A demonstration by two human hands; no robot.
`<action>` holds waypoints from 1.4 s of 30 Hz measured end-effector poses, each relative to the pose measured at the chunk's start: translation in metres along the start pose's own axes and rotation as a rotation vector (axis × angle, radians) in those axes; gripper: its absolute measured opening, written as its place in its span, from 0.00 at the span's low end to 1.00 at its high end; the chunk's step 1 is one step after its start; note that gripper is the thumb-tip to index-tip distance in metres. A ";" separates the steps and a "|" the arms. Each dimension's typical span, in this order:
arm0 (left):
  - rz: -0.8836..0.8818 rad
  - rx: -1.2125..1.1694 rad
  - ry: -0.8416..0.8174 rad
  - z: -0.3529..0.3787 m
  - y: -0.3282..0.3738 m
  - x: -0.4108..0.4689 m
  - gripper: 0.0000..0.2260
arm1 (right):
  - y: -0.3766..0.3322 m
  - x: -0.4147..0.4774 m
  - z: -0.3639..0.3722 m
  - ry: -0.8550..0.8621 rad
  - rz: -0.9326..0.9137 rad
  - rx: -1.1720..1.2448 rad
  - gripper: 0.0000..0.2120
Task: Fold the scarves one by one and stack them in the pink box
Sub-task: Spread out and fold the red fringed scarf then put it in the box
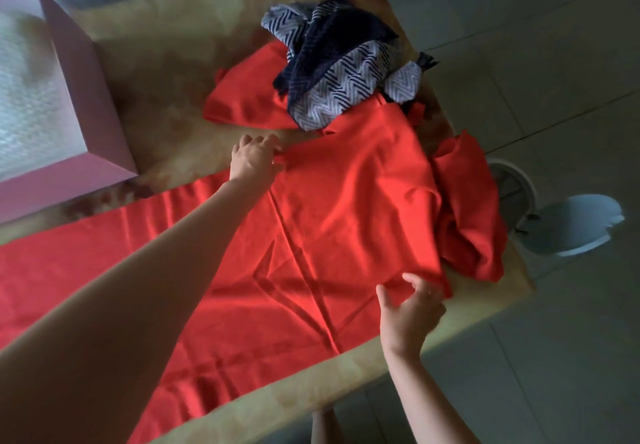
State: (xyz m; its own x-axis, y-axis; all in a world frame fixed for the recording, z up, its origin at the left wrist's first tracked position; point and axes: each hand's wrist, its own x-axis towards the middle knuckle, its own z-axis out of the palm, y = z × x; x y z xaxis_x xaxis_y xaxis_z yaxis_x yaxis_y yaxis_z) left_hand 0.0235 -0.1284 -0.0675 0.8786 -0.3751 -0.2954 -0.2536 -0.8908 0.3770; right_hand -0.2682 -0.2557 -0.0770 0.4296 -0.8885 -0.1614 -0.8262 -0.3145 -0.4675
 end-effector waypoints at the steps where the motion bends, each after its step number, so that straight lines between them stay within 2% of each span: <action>1: -0.011 0.003 0.010 0.001 0.001 0.001 0.14 | 0.003 -0.007 0.000 -0.013 0.020 -0.006 0.22; 5: -0.038 -0.038 0.057 0.004 0.003 0.002 0.12 | 0.006 -0.030 0.004 -0.054 0.027 0.000 0.23; 12: -0.132 -0.250 0.138 -0.006 0.013 0.001 0.09 | -0.012 -0.038 0.003 0.045 0.391 0.250 0.36; 15: -0.171 -0.299 0.144 -0.008 0.014 0.001 0.08 | -0.009 -0.038 0.008 0.068 0.464 0.324 0.36; 19: -0.151 -0.246 0.132 -0.005 0.015 0.000 0.09 | -0.007 -0.041 0.013 0.056 0.475 0.399 0.30; 23: -0.148 -0.183 0.175 0.002 0.014 0.002 0.09 | -0.005 -0.035 0.010 0.110 0.487 0.326 0.24; 27: -0.146 -0.012 0.247 0.007 0.019 0.002 0.16 | -0.002 -0.027 0.003 0.162 0.351 0.262 0.22; 29: -0.036 0.028 0.309 0.011 0.031 -0.006 0.19 | 0.000 -0.016 -0.002 0.198 0.301 0.279 0.23; 30: 0.079 0.008 0.315 0.014 0.040 -0.011 0.19 | 0.000 -0.008 -0.006 0.222 0.262 0.283 0.23; 31: 0.216 -0.021 0.283 0.022 0.049 -0.017 0.20 | 0.001 0.003 -0.010 0.253 0.222 0.282 0.23; 33: 0.456 -0.055 0.116 0.040 0.070 -0.029 0.23 | 0.002 0.030 -0.021 0.308 0.169 0.283 0.24; 35: 0.601 -0.011 -0.077 0.061 0.089 -0.041 0.26 | 0.001 0.061 -0.034 0.321 0.176 0.285 0.26; 37: 0.626 0.097 -0.213 0.077 0.106 -0.049 0.28 | 0.001 0.088 -0.045 0.307 0.203 0.255 0.31; 40: 0.543 0.237 -0.253 0.086 0.125 -0.046 0.28 | 0.012 0.127 -0.054 0.223 0.220 0.187 0.39; 42: 0.445 0.150 -0.220 0.081 0.138 -0.041 0.23 | 0.024 0.147 -0.055 0.116 0.197 0.079 0.34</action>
State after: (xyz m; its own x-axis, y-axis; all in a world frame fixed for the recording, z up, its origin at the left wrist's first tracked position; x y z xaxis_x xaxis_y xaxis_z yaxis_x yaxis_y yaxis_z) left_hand -0.0804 -0.2564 -0.0743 0.5707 -0.7570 -0.3182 -0.6530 -0.6534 0.3831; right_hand -0.2451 -0.4124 -0.0642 0.2147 -0.9639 -0.1575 -0.8569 -0.1085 -0.5040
